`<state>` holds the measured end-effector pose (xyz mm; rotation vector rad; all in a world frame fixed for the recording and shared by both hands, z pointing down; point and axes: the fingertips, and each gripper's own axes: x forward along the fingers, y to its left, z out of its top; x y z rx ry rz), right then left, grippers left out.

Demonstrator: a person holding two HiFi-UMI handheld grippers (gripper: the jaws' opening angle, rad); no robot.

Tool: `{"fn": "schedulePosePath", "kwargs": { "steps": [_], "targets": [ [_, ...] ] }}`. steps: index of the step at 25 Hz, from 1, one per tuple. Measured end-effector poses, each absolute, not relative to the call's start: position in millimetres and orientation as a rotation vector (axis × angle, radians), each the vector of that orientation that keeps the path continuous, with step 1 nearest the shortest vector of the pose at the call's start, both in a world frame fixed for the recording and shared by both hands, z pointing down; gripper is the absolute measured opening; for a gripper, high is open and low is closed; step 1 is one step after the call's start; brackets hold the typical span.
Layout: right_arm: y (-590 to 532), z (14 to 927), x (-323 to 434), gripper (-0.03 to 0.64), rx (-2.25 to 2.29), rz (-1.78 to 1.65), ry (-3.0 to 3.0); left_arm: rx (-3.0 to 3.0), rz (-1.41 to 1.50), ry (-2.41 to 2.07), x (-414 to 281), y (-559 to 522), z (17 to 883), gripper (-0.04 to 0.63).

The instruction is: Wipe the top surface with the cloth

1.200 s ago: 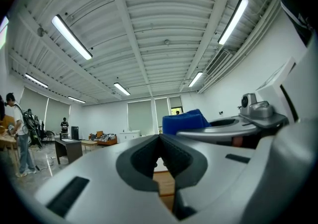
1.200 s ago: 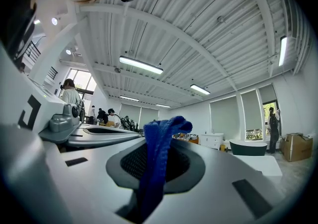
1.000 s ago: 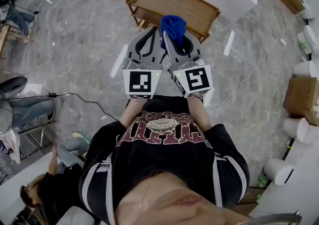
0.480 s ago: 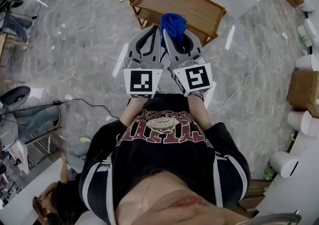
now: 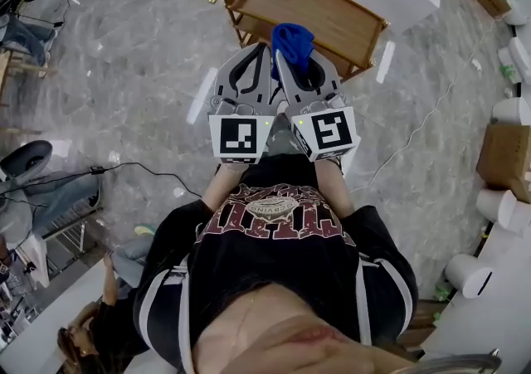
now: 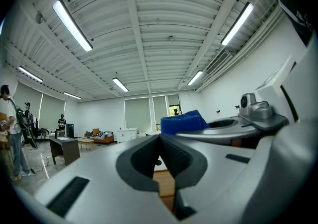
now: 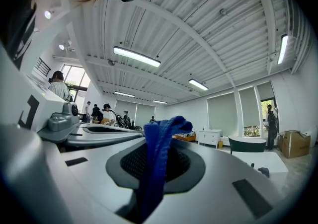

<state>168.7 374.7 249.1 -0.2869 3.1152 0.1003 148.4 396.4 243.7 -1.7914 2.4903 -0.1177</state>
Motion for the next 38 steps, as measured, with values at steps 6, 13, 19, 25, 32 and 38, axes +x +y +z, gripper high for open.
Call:
{"fn": "schedulePosePath", "kwargs": {
  "steps": [6,13,19,25,32,38],
  "targets": [
    [359,249,130,0.066,-0.225,0.100,3.116,-1.750,-0.123,2.523,112,380,244,0.048],
    [316,249,80,0.066,-0.185,0.084,3.109,-1.721,-0.124,2.553,61,338,246,0.048],
    [275,245,49,0.066,-0.141,0.073,3.100,-1.693,-0.145,2.567,35,297,242,0.048],
    [234,241,24,0.066,-0.095,0.072,3.093,-1.670,-0.160,2.580,9,254,238,0.048],
    [184,244,6,0.066,-0.061,0.073,3.095,-1.641,-0.181,2.596,-8,205,240,0.048],
    [158,251,0,0.066,-0.060,0.056,3.106,-1.627,-0.196,2.622,-16,184,249,0.048]
  ]
}}
